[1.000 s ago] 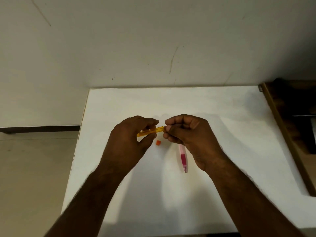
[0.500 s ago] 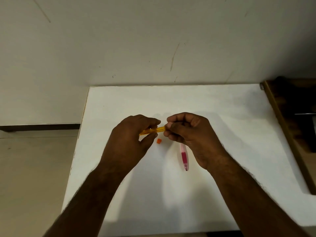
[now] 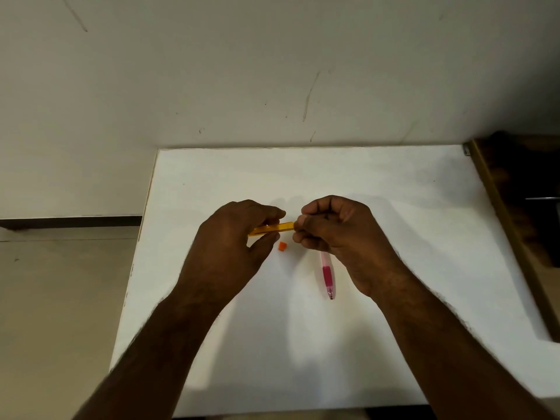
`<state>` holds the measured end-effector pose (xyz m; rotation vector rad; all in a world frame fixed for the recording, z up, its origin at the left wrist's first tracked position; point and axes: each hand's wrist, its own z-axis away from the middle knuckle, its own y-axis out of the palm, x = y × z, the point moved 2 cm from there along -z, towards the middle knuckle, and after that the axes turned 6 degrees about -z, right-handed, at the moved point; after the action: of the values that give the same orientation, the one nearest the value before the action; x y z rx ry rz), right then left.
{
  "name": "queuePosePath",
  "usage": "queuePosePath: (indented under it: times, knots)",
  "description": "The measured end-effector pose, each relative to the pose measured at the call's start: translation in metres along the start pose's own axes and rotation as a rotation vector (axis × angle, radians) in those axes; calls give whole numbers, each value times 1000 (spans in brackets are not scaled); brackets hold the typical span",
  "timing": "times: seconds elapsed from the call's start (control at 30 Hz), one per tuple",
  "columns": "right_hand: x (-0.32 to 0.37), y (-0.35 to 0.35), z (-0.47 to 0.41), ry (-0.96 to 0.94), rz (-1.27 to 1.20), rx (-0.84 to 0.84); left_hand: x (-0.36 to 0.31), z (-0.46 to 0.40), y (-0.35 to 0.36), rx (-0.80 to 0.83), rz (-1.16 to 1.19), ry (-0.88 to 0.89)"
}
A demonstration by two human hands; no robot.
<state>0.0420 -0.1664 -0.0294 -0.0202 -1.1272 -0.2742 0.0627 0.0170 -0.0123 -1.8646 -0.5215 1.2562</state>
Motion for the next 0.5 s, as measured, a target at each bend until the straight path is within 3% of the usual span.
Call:
queuePosePath:
  times: [0.5]
  knots:
    - [1, -3, 1, -76, 89, -41, 2, 2, 2, -2, 25, -44]
